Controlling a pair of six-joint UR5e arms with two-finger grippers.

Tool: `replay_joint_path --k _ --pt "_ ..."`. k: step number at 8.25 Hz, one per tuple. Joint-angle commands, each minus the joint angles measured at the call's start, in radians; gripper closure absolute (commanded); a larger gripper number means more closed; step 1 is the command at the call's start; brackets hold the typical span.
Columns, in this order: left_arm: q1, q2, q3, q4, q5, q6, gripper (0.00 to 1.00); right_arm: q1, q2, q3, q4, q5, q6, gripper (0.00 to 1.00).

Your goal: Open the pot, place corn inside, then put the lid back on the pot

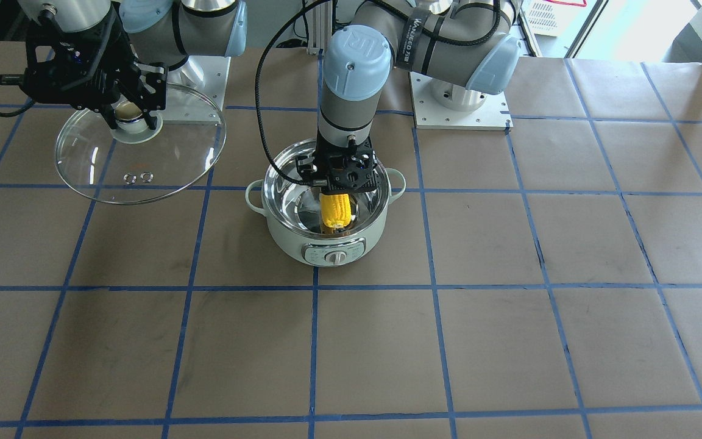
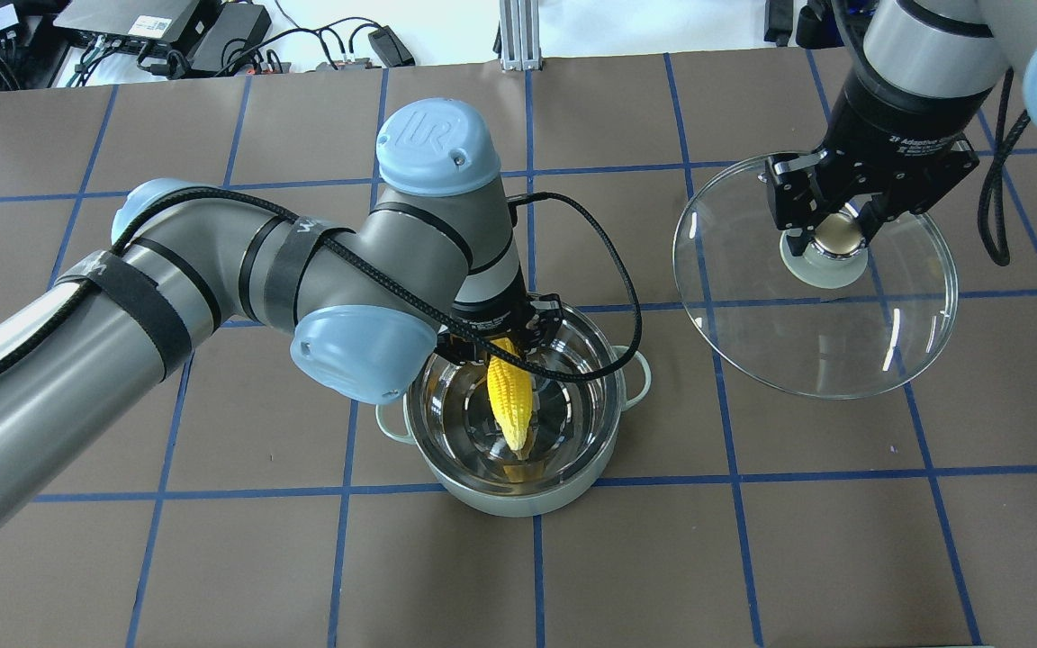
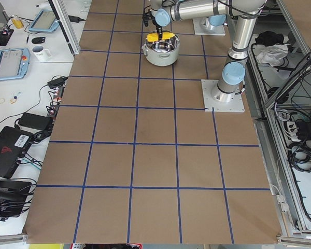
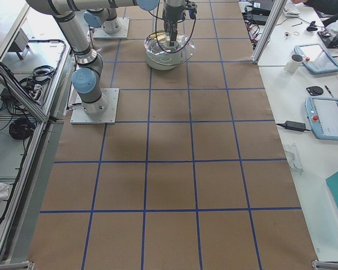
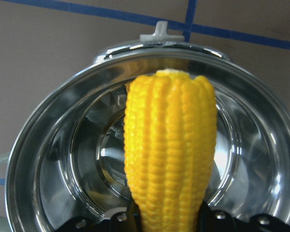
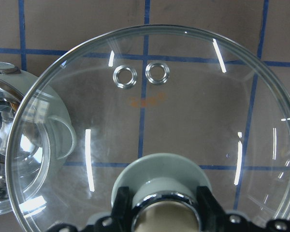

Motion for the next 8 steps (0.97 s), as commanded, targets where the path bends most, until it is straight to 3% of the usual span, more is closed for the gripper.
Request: replay_joint_path --k 1,2,3,4,5,6,8 --pt "-0.021 -0.021 -0.005 0.001 -0.002 -0.012 1.00 0.003 -0.002 0.002 0.003 0.002 0.000 1.00" --pt "-0.021 -0.041 -0.003 0.001 0.001 -0.043 0.90 0.002 -0.002 0.002 0.003 0.001 0.000 1.00" --pt "-0.022 -0.058 -0.003 -0.001 0.002 -0.042 0.65 0.002 -0.002 0.002 0.003 0.001 0.000 1.00" --pt "-0.021 -0.063 -0.003 -0.001 0.002 -0.026 0.50 0.002 -0.002 0.002 0.003 0.001 0.000 1.00" --pt "-0.022 -0.070 -0.003 0.001 0.002 -0.044 0.13 0.003 -0.001 0.002 0.003 0.001 0.000 1.00" --pt "-0.022 -0.069 -0.002 0.001 0.004 -0.043 0.01 0.002 -0.001 0.002 0.004 -0.002 0.000 1.00" --pt "-0.021 -0.057 0.004 0.004 -0.002 -0.026 0.00 0.006 -0.002 0.002 0.004 -0.004 0.002 1.00"
